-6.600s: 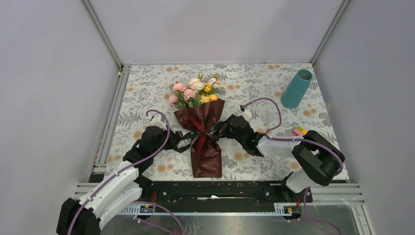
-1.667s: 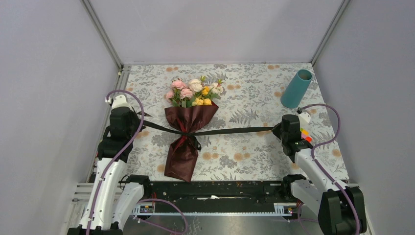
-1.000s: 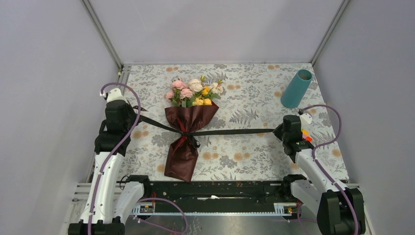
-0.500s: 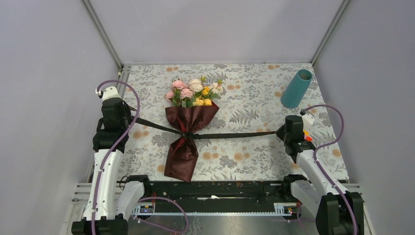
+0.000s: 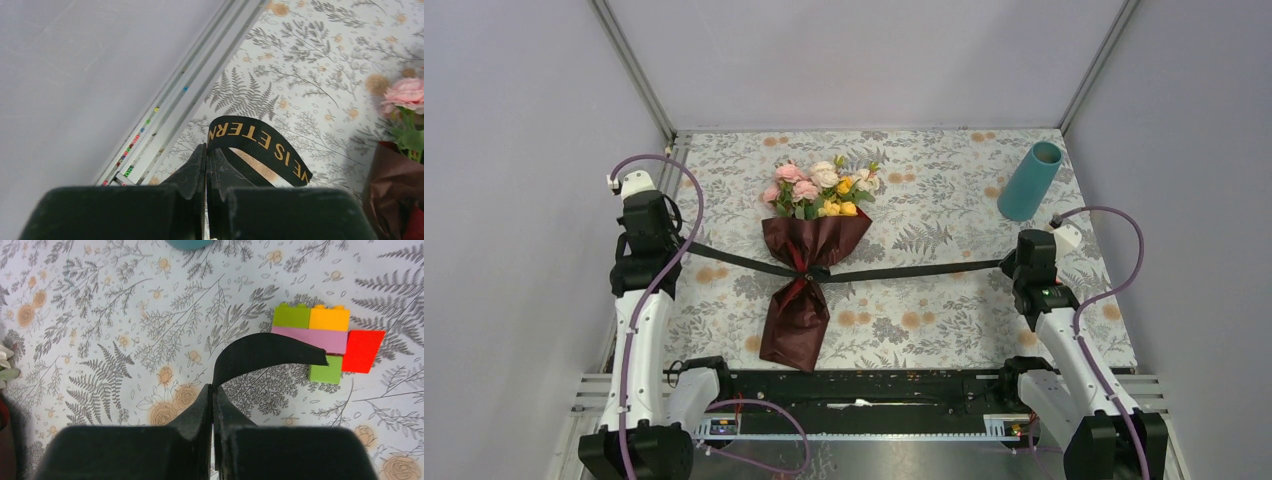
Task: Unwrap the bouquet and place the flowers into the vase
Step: Untie the ribbon from the wrapping paper.
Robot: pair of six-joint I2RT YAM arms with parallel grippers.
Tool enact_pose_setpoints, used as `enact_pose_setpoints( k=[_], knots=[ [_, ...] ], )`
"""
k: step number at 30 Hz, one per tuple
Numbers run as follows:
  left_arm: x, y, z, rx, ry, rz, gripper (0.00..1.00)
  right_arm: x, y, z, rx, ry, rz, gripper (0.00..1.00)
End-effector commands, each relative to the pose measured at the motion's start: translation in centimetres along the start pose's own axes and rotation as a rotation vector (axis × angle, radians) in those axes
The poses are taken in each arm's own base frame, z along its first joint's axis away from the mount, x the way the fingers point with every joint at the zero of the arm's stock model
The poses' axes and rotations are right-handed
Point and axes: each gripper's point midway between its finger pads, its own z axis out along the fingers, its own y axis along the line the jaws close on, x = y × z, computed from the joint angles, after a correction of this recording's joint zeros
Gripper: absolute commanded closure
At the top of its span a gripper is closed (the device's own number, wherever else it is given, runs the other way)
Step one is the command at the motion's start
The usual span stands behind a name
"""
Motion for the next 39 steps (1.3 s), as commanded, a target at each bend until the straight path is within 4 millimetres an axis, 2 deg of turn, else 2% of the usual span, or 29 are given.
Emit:
enact_pose_setpoints(
  k=[1, 10, 14, 22, 27, 33, 34, 36, 37, 39],
  knots=[
    [-3.8, 2.1, -0.1, -0.089, -0.103, -0.024, 1.0, -3.8, -0.2, -0.8, 0.043, -0.1, -0.019, 1.0],
    [-4.0, 3.4, 1.1, -0.134, -0.082, -0.063, 1.0, -6.8, -0.3, -1.8, 0.066, -0.163, -0.022, 1.0],
    [-4.2, 4.9, 1.4, -0.188, -0.08, -0.061, 1.0, -7.8, -0.5, -2.2, 0.086, -0.186, -0.036, 1.0],
    [-5.0, 6.4, 1.5, -0.239, -0.084, -0.095, 1.0, -10.1, -2.4, -3.4, 0.17, -0.246, -0.036, 1.0],
    [-4.8, 5.7, 2.0, -0.205, -0.075, -0.112, 1.0, -10.7, -2.7, -4.0, 0.18, -0.268, -0.041, 1.0],
    [-2.9, 3.5, 2.8, -0.092, -0.019, -0.122, 0.98, -9.8, -2.5, -3.8, 0.163, -0.24, -0.037, 1.0],
    [-2.6, 3.0, 2.9, -0.069, -0.009, -0.125, 0.88, -9.5, -2.4, -3.6, 0.152, -0.228, -0.034, 0.97],
    [-1.8, 2.0, 3.0, -0.012, 0.018, -0.131, 0.55, -8.9, -2.1, -3.4, 0.135, -0.204, -0.028, 0.8],
    [-1.5, 1.5, 3.0, 0.013, 0.029, -0.135, 0.41, -8.7, -1.9, -3.3, 0.127, -0.196, -0.025, 0.67],
    [-0.9, 0.6, 2.9, 0.055, 0.045, -0.141, 0.22, -8.2, -1.7, -3.1, 0.112, -0.177, -0.026, 0.41]
  ],
)
